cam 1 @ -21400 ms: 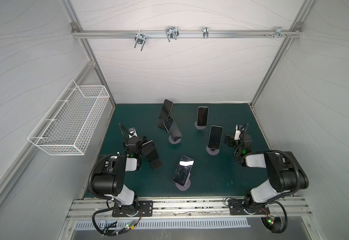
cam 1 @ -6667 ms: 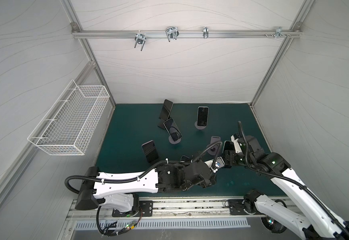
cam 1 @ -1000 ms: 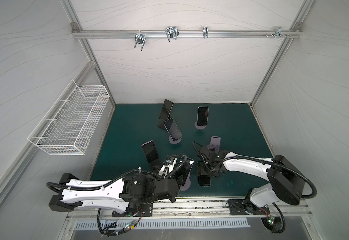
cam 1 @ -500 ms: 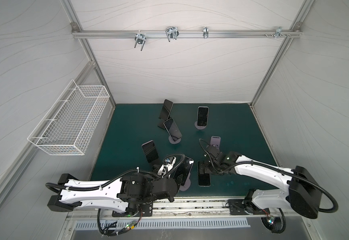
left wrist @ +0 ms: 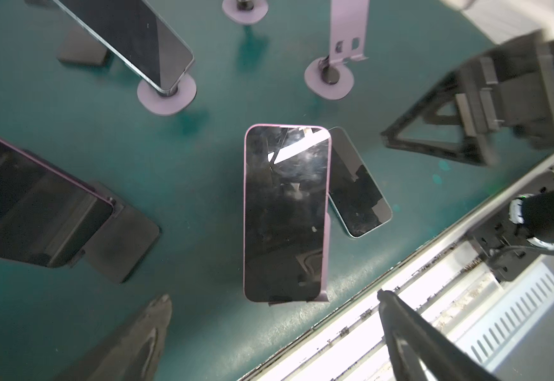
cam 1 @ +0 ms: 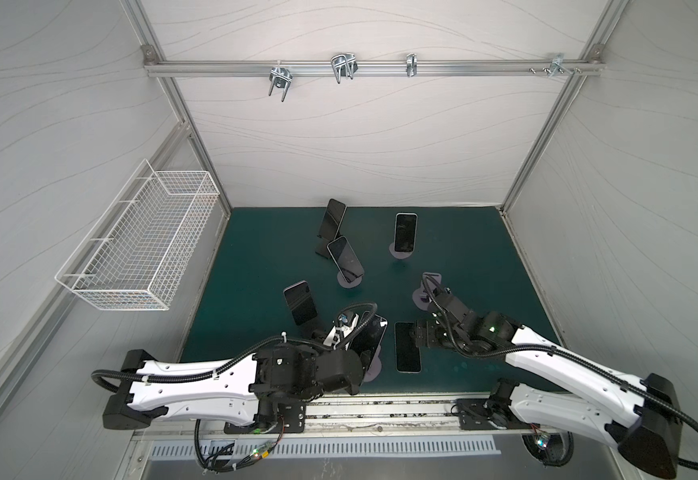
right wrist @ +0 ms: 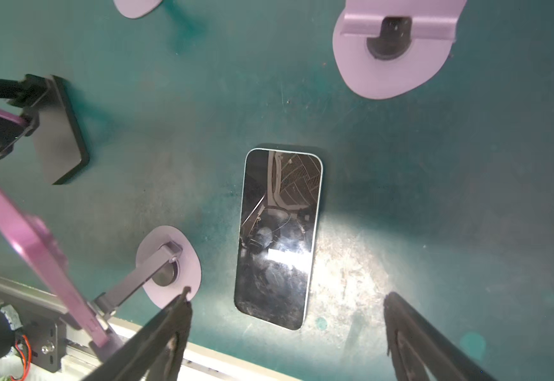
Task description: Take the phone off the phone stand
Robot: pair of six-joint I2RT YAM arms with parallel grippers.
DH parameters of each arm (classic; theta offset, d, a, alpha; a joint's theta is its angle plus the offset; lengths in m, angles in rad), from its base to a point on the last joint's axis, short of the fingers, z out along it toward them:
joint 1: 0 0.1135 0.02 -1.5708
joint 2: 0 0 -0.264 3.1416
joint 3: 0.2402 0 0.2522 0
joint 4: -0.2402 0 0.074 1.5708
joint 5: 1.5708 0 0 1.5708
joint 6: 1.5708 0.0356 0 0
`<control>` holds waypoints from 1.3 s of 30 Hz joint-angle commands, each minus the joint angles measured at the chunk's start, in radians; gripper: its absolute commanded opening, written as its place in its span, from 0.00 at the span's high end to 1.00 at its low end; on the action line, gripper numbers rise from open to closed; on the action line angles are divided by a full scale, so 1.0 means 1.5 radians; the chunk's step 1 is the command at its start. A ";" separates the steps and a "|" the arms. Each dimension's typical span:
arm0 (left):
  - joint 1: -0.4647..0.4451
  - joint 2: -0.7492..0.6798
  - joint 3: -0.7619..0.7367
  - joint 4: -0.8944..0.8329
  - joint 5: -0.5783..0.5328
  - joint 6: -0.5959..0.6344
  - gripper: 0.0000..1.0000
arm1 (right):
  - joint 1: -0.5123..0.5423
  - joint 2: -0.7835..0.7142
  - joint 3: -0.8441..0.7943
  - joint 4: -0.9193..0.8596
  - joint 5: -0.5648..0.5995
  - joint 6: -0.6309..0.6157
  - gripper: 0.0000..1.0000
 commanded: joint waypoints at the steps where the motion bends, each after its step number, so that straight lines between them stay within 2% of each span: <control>1: 0.023 0.015 0.005 0.043 0.045 0.020 0.01 | -0.004 -0.035 -0.014 -0.005 0.022 -0.024 0.09; 5: 0.043 0.032 0.019 0.051 0.051 0.055 0.01 | -0.004 -0.072 -0.023 -0.003 0.021 -0.027 0.10; 16: 0.063 0.043 0.023 0.051 0.067 0.062 0.01 | -0.003 -0.149 -0.055 0.014 -0.004 -0.011 0.12; 24: 0.100 0.019 0.024 0.031 0.079 0.047 0.01 | -0.003 -0.207 -0.077 0.073 -0.114 -0.070 0.12; 30: 0.110 0.002 0.019 0.040 0.060 0.062 0.01 | -0.002 -0.236 -0.076 0.091 -0.147 -0.092 0.13; 35: 0.115 0.017 0.022 0.023 0.075 0.055 0.01 | -0.002 -0.262 -0.090 0.137 -0.216 -0.107 0.18; 39: 0.115 0.023 0.018 0.014 0.086 0.045 0.01 | -0.002 -0.272 -0.106 0.165 -0.232 -0.105 0.23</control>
